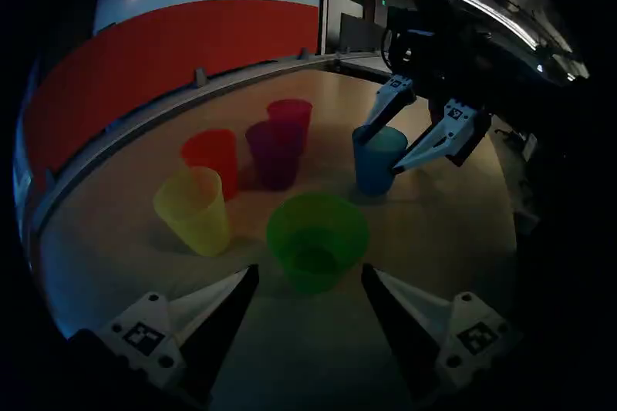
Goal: Pour water
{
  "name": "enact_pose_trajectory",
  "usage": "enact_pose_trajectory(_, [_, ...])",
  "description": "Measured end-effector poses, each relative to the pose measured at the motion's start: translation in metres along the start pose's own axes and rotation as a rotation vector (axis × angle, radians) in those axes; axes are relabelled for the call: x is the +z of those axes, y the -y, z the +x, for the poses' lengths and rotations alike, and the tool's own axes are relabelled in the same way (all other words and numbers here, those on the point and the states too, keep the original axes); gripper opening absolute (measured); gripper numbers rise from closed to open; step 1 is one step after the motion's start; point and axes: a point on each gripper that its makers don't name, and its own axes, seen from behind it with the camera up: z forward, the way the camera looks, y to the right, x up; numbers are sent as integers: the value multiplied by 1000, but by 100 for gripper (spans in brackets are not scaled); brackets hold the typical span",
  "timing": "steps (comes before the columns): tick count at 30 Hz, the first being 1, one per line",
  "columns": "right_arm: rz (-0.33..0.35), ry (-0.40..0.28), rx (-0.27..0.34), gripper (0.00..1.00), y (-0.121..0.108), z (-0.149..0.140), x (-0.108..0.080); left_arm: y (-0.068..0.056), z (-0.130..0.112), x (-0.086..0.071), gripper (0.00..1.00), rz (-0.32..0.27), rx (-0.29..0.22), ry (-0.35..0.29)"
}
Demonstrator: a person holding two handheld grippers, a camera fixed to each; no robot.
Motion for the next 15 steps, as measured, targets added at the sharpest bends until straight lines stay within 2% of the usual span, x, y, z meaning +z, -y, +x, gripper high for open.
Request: enact_pose_trajectory(15, [-19,3,-11,93,1,-5,-1,-1,4,-10,99,15,-12,-18])
